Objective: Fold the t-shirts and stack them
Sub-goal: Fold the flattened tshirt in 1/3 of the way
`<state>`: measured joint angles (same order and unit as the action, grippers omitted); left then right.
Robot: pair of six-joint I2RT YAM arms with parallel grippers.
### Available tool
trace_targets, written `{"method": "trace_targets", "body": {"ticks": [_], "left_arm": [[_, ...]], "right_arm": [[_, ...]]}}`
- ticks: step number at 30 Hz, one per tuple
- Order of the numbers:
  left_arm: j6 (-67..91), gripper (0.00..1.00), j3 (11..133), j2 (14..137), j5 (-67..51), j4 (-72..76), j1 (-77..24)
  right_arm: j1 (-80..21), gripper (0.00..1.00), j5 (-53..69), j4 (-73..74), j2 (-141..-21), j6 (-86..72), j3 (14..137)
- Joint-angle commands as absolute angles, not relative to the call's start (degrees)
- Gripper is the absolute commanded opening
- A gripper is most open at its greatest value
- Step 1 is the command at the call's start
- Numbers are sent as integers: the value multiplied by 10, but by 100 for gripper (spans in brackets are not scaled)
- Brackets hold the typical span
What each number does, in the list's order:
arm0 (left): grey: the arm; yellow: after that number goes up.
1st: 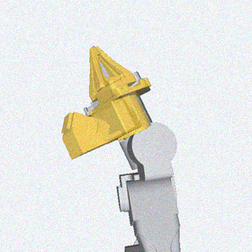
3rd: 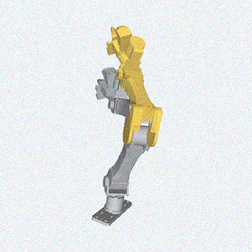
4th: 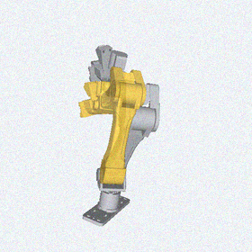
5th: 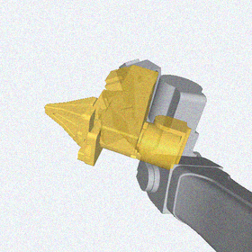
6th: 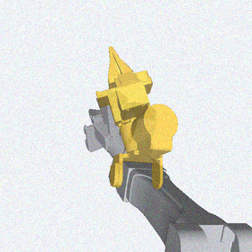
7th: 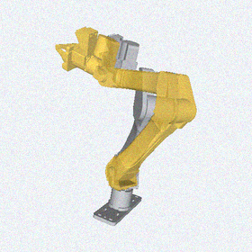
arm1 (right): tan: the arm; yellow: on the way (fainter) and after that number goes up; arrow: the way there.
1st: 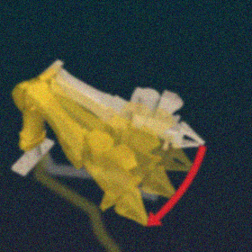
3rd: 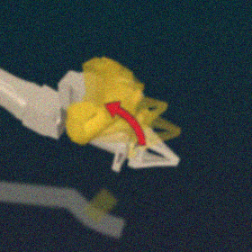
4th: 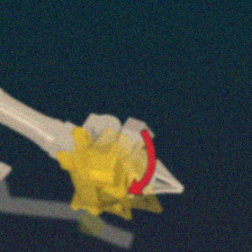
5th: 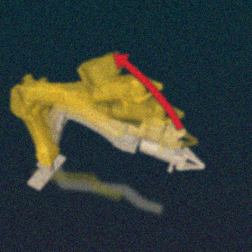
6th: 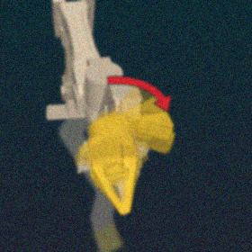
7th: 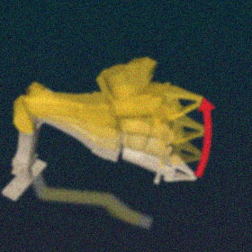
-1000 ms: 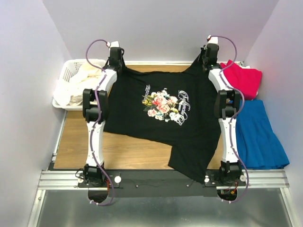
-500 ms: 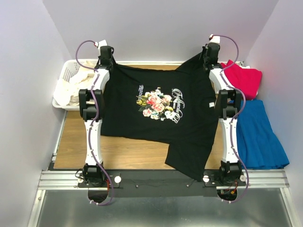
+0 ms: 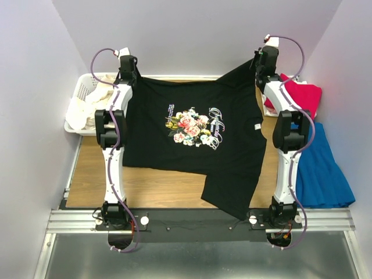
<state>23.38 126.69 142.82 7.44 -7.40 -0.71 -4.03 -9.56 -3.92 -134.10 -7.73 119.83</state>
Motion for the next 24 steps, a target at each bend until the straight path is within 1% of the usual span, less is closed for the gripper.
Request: {"method": "trace_targets", "body": {"ticks": [1, 10, 16, 24], "left_arm": [[218, 0, 1233, 1353, 68, -56, -4], [216, 0, 1137, 1279, 112, -63, -5], [220, 0, 1065, 1239, 118, -78, -5], [234, 0, 931, 1191, 121, -77, -4]], "right_arm": [[-39, 1, -116, -52, -1242, -94, 1116], [-38, 1, -105, -52, -1105, -125, 919], [-38, 1, -84, -49, -1021, -158, 791], [-38, 1, -87, -18, -936, -166, 701]]}}
